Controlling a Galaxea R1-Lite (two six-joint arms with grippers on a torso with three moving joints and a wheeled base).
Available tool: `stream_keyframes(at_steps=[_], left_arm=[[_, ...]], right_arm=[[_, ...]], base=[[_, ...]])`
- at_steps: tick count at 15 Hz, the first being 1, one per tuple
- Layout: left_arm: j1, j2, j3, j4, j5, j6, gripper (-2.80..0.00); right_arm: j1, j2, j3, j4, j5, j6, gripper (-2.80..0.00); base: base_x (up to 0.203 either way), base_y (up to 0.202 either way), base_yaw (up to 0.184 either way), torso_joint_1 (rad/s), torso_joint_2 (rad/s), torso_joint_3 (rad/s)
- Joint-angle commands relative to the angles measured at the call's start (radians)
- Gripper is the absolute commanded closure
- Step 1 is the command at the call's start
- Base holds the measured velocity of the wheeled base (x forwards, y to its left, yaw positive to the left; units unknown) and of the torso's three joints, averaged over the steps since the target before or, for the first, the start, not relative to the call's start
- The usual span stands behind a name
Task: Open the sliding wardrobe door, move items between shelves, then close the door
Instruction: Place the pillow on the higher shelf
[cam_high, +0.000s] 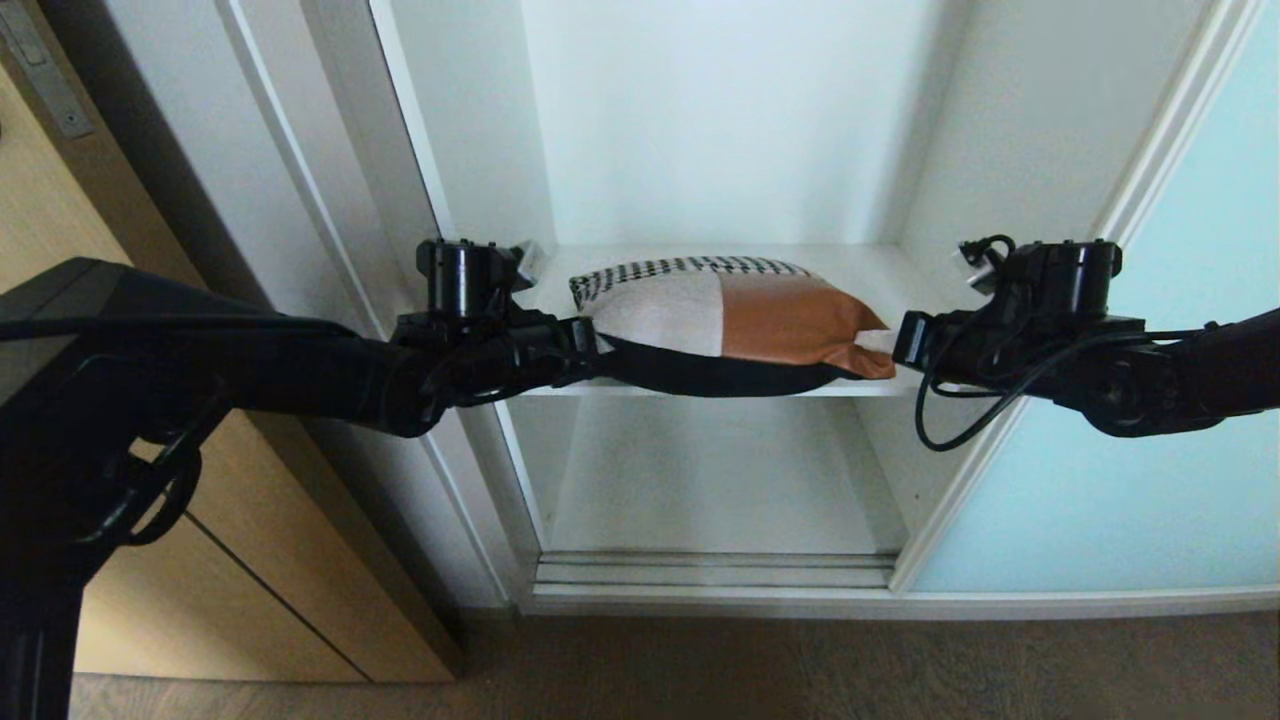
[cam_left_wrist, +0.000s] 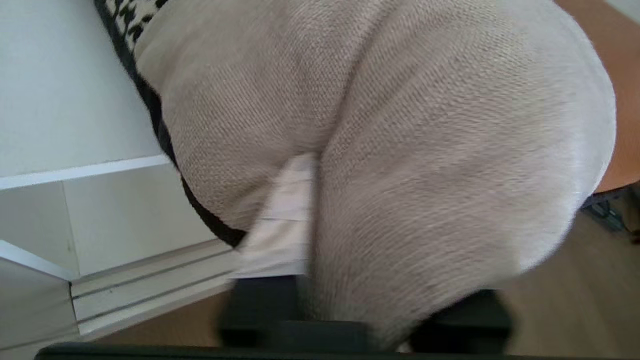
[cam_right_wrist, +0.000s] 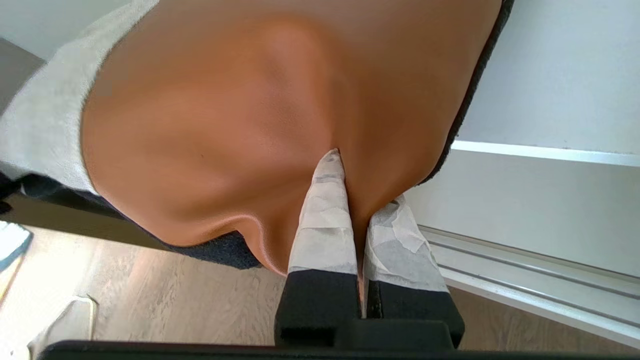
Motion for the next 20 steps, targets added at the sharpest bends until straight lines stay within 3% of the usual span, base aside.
stream_keyframes(at_steps=[1,3,6,10,14,15,18,20], left_arm=[[0.005,0.006,-0.009,-0.003,-0.004,-0.003,-2.8],[0.005,-0.011,-0.021,0.022,-0.011,-0.013,-2.8],[0.004,-0.088,0.034,0.042,-0.045,-0.077,-2.8],[0.002,-0.22,0.251,0.032,-0.234,-0.08,-2.8],[0.001,-0.24,0.257,0.042,-0.238,-0.072,-2.73],[-0.002,-0.248,0.264,0.044,-0.242,-0.073,0.0],[-0.034,-0.254,0.273,0.052,-0.255,-0.084,0.0],[-0.05,-0.28,0.294,0.08,-0.328,-0.084,0.0]], right_arm=[[0.005,-0.001,-0.005,-0.004,0.006,0.011,0.0],[0.01,-0.004,-0.006,-0.008,0.008,0.016,0.0],[0.017,0.0,-0.003,-0.036,0.012,0.046,0.0],[0.025,0.026,-0.005,-0.059,0.013,0.071,0.0],[0.03,0.03,-0.004,-0.083,0.013,0.098,0.0],[0.031,0.029,-0.001,-0.087,0.013,0.097,0.0],[0.032,0.023,0.001,-0.087,0.013,0.096,0.0],[0.032,0.023,-0.001,-0.087,0.013,0.095,0.0]], base=[[0.0,0.0,0.0,0.0,0.0,0.0],[0.0,0.0,0.0,0.0,0.0,0.0],[0.0,0.0,0.0,0.0,0.0,0.0],[0.0,0.0,0.0,0.0,0.0,0.0],[0.0,0.0,0.0,0.0,0.0,0.0],[0.0,0.0,0.0,0.0,0.0,0.0],[0.0,0.0,0.0,0.0,0.0,0.0],[0.0,0.0,0.0,0.0,0.0,0.0]])
